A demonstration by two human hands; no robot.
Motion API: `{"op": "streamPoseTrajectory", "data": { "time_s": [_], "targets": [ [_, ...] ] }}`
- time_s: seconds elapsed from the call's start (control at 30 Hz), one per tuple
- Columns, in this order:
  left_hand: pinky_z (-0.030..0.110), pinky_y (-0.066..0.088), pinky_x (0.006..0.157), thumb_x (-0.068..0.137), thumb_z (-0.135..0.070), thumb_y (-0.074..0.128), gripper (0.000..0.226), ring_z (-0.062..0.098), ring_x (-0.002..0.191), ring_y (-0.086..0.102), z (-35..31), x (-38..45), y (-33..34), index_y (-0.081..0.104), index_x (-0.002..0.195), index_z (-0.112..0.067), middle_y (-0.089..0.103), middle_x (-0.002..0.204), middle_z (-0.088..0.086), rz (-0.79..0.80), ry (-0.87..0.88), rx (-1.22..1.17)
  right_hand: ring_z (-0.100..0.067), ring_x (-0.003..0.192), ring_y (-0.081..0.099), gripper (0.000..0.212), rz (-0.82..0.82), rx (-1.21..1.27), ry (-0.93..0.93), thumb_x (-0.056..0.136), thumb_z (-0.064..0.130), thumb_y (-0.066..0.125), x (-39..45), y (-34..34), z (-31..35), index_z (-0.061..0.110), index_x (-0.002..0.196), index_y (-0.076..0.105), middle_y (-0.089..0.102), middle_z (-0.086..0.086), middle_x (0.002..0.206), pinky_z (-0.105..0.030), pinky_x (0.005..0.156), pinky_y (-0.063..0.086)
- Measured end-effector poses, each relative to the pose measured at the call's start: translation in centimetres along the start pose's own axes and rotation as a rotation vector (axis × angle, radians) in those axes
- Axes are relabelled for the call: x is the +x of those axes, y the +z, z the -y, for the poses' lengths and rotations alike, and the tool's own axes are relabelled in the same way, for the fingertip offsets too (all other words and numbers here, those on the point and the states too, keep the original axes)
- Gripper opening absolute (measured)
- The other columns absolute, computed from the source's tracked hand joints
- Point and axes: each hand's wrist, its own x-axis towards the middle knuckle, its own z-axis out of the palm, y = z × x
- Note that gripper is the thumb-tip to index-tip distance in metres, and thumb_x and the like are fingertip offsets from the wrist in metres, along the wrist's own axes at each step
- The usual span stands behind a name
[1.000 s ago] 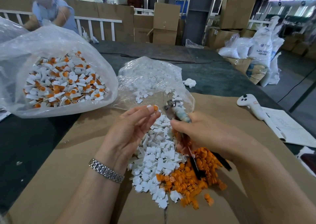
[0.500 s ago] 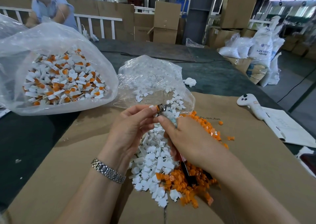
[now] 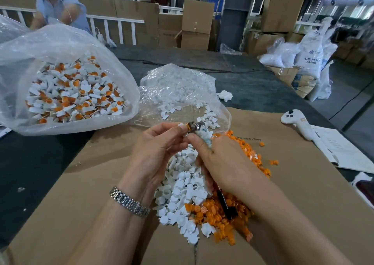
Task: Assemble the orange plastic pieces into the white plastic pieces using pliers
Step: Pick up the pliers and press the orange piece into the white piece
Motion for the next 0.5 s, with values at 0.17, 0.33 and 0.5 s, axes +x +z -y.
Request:
{"op": "streamPoseTrajectory", "data": {
  "time_s": [0.17, 0.33, 0.5],
  "targets": [
    [0.019, 0.061, 0.060, 0.070, -0.007, 0.078, 0.027, 0.019, 0.066, 0.075, -0.4, 0.2, -0.3, 0.072, 0.093, 0.006, 0.072, 0.069, 0.009, -0.044, -0.041, -0.092, -0.027, 0.069, 0.072, 0.033, 0.257, 0.164, 0.136, 0.097, 0.041, 0.057, 0.1, -2.6, -0.9, 0.009, 0.098, 0.064, 0.075, -0.010, 0.078, -0.032, 0.069, 0.061],
    [0.022, 0.061, 0.062, 0.077, -0.004, 0.079, 0.004, 0.024, 0.072, 0.077, -0.7, 0.1, -0.8, 0.079, 0.079, 0.001, 0.073, 0.074, 0.013, -0.086, -0.034, -0.071, -0.018, 0.077, 0.069, 0.042, 0.246, 0.301, 0.115, 0.070, 0.033, 0.066, -0.2, -5.7, -2.7, 0.013, 0.107, 0.069, 0.072, -0.004, 0.082, -0.040, 0.073, 0.057],
    [0.023, 0.061, 0.069, 0.086, -0.007, 0.079, 0.006, 0.026, 0.080, 0.078, -0.5, 0.0, -1.3, 0.082, 0.090, -0.003, 0.079, 0.089, 0.015, -0.158, 0.044, 0.176, -0.005, 0.063, 0.060, 0.017, 0.041, 0.145, 0.075, 0.097, 0.027, 0.056, 0.3, -6.9, -4.0, 0.016, 0.097, 0.069, 0.065, -0.001, 0.071, -0.023, 0.071, 0.056]
  ]
}}
